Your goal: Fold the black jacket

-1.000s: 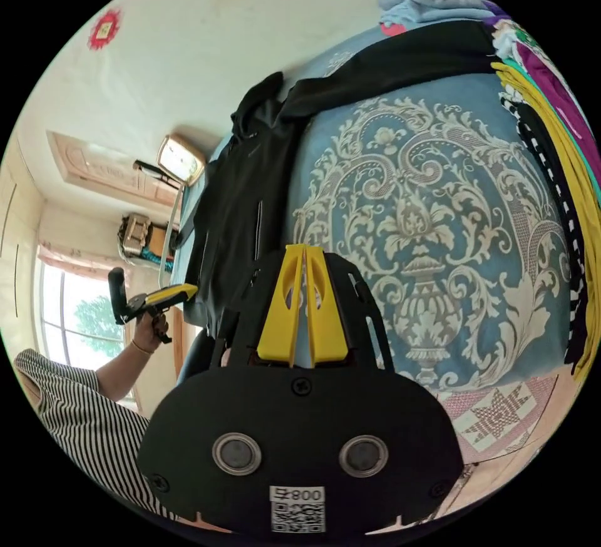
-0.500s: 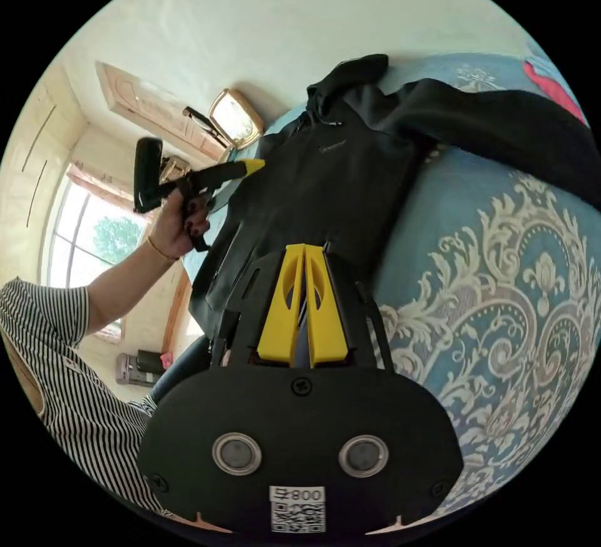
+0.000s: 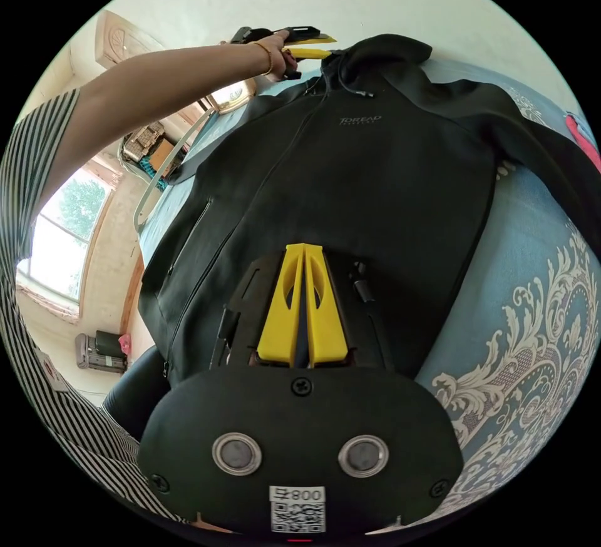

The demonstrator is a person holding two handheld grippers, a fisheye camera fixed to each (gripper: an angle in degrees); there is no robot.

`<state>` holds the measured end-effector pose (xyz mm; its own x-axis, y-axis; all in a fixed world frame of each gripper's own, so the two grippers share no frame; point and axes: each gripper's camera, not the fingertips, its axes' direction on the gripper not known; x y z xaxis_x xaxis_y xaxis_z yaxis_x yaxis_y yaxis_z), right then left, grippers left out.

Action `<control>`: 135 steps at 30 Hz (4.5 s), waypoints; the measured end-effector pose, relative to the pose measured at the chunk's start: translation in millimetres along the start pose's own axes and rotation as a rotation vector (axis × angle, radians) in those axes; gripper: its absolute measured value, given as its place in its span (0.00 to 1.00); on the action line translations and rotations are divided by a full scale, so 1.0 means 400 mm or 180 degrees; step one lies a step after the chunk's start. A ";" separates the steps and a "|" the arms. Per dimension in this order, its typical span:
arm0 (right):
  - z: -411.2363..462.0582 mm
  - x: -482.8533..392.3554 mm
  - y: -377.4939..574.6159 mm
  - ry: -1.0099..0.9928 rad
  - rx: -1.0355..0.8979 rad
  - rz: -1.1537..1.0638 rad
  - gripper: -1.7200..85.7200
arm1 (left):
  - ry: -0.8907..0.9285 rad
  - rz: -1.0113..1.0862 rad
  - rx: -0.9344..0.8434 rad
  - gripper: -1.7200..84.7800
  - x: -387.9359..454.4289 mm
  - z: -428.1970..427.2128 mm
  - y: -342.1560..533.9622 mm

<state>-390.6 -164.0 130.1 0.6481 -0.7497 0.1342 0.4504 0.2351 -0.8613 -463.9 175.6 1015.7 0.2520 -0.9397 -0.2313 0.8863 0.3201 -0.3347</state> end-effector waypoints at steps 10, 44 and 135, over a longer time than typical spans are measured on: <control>0.008 0.028 -0.029 -0.0007 0.0045 -0.0011 0.02 | -0.0195 0.0204 -0.0057 0.06 -0.026 -0.006 -0.125; -0.242 0.461 -0.724 -0.1264 0.1016 0.0522 0.17 | 0.0483 0.0572 -0.0081 0.23 -0.155 -0.528 -0.057; 0.025 -0.166 -0.659 0.0009 0.0587 -0.0798 0.02 | 0.0235 0.1391 -0.0310 0.02 -0.014 -0.090 0.395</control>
<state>-546.2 -170.0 353.1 0.5011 -0.8002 0.3296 0.7000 0.1508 -0.6981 -339.2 235.8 931.5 0.5628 -0.7039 -0.4333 0.6615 0.6979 -0.2746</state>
